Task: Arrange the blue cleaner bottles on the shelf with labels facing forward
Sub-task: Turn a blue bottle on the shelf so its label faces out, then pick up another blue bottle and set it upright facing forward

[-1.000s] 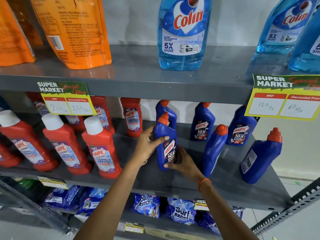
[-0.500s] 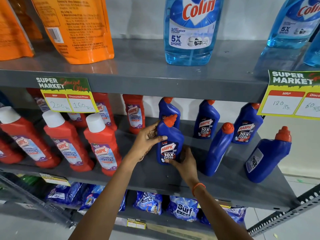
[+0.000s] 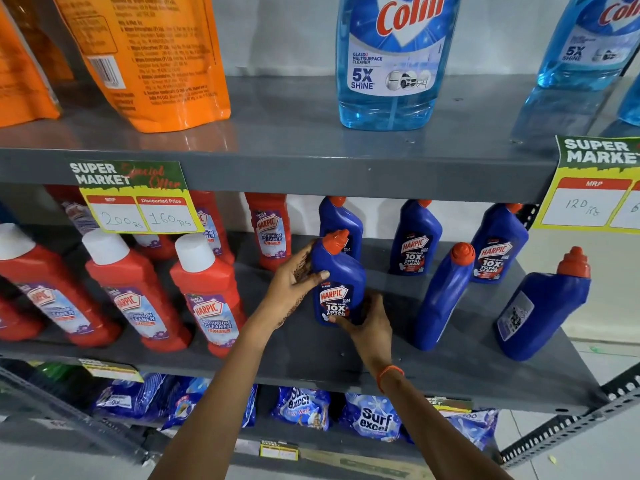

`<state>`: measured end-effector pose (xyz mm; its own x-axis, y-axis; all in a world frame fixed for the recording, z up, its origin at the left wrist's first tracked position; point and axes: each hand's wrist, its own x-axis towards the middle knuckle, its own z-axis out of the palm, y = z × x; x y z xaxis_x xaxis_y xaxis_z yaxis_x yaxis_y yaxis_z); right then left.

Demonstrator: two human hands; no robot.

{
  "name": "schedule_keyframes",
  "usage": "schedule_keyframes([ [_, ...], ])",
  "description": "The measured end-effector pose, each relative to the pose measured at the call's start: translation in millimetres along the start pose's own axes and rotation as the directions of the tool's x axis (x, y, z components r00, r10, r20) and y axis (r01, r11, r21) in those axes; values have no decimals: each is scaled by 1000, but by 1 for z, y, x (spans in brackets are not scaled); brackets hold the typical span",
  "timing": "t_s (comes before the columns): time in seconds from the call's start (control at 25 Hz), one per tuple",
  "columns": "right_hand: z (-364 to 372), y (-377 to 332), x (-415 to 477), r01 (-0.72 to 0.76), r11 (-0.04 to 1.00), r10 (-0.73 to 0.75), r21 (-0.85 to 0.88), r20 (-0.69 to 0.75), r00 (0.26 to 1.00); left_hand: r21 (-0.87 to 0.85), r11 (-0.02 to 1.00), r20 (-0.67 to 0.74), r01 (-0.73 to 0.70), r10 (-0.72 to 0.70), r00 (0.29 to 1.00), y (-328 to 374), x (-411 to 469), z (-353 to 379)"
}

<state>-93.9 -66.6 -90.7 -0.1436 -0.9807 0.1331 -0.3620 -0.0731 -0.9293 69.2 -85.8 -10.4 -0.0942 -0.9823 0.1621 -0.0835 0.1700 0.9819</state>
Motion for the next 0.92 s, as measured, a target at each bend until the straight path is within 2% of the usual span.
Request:
schedule_keyframes([
  [0.12, 1, -3, -3, 27, 1000, -27, -17, -25, 999, 14, 1000, 19, 18, -18, 1000, 4, -6, 6],
  [0.2, 1, -9, -9, 71, 997, -72, -26, -49, 996, 169, 985, -40, -20, 28, 999, 4, -15, 15],
  [0.28, -2, -15, -17, 134, 985, -147, -111, -119, 982, 460, 879, -107, -127, 197, 975, 4, -25, 29],
  [0.36, -14, -23, -29, 187, 975, -207, -119, -192, 959, 630, 747, -110, -212, 357, 928, 8, -34, 46],
  [0.48, -49, -35, -39, 325, 940, -340, -100, -308, 889, 701, 644, -59, -306, 479, 876, 19, -40, 82],
  [0.56, -79, -38, -38, 411, 903, -426, -125, -381, 821, 691, 622, -11, -370, 520, 854, 23, -41, 111],
  [0.6, -93, -34, -36, 432, 890, -452, -144, -398, 799, 670, 632, 4, -389, 521, 853, 23, -41, 126],
  [0.68, -119, -19, -33, 414, 896, -443, -160, -392, 806, 621, 700, -18, -354, 465, 885, 21, -38, 151],
  [0.8, -149, 12, -27, 300, 943, -332, -146, -316, 889, 509, 839, -137, -195, 303, 943, 18, -30, 180],
  [0.92, -167, 39, -10, 193, 974, -205, -116, -108, 973, 428, 901, -193, -74, 171, 966, 19, -22, 195],
])
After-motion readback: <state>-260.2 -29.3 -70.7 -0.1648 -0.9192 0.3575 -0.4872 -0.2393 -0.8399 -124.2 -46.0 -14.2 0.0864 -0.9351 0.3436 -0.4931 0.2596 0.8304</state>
